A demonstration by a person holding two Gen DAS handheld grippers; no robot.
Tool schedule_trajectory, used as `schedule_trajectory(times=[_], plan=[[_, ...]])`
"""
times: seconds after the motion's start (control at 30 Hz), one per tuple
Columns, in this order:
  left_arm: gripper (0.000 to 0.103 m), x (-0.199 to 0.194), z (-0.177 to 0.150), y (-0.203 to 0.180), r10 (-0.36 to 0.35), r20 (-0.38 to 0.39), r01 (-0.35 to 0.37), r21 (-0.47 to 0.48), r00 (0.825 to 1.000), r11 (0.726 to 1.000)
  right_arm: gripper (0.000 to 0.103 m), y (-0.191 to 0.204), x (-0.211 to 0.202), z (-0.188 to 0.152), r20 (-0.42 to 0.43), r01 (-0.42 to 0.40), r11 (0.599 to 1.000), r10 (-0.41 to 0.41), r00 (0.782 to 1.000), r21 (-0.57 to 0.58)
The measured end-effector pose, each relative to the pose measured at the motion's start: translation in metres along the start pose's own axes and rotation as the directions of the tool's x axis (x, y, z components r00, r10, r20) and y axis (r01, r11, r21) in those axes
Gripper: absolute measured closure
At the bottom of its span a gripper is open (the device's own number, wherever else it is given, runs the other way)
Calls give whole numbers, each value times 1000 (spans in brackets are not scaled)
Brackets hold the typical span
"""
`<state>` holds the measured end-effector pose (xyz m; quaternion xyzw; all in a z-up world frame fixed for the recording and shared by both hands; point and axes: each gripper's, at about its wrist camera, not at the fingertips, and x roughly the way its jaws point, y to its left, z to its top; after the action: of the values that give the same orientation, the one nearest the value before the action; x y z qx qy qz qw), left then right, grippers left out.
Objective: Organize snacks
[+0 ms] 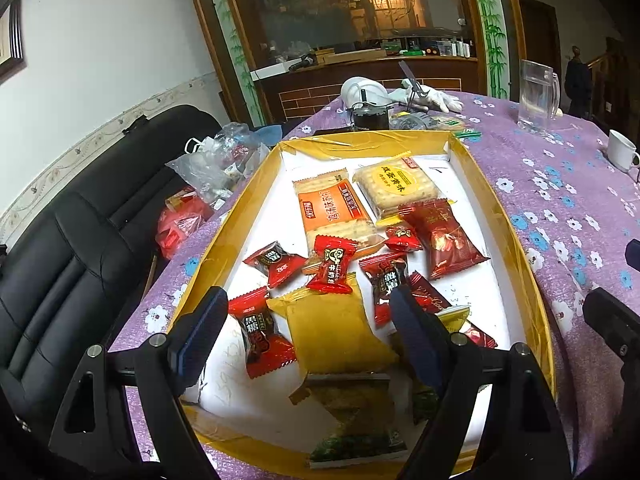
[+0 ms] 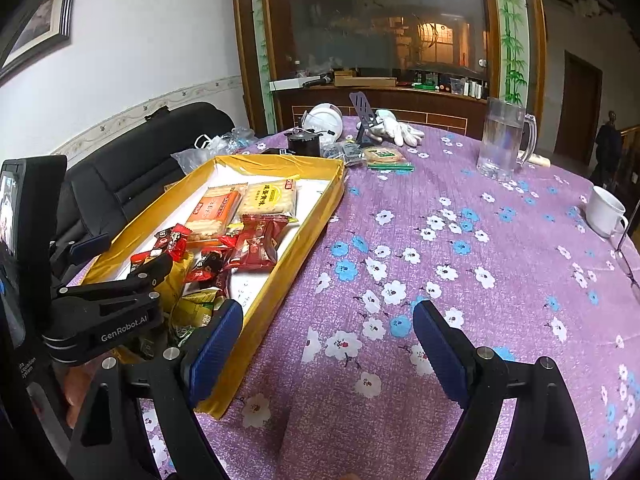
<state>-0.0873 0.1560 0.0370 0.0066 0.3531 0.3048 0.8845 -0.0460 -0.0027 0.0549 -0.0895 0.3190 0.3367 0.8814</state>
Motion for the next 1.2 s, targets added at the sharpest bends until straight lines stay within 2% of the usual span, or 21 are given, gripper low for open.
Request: schedule_trajectory(times=[0.43,0.83,1.2], plan=[[20,0,0,2,31,-1,-31,1,1000,1000,15,2,1,0,2,1,1000,-1,1000,-9],[20,-3,1,4,23,9,-24,7,1000,1000,15,2,1,0,-1,20,1000,-20,1000,-12],[20,-15,4,17,40,45,-40,-9,998,999,15,4,-3,0,28,50,998,-50,998,-22]])
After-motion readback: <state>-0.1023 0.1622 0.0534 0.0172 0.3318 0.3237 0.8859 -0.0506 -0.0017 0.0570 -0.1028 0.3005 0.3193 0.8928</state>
